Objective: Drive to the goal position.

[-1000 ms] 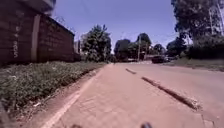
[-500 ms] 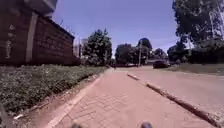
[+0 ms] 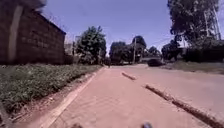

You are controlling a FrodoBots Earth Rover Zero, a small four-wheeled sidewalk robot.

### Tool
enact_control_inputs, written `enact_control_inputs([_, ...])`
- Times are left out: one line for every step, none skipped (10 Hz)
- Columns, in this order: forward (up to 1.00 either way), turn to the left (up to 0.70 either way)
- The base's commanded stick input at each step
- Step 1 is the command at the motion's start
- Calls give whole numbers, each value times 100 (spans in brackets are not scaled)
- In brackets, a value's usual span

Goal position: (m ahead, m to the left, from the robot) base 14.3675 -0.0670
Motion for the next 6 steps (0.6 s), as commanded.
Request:
enact_control_inputs([85, 0])
enact_control_inputs([85, 0])
enact_control_inputs([85, 0])
enact_control_inputs([85, 0])
enact_control_inputs([85, 0])
enact_control_inputs([85, 0])
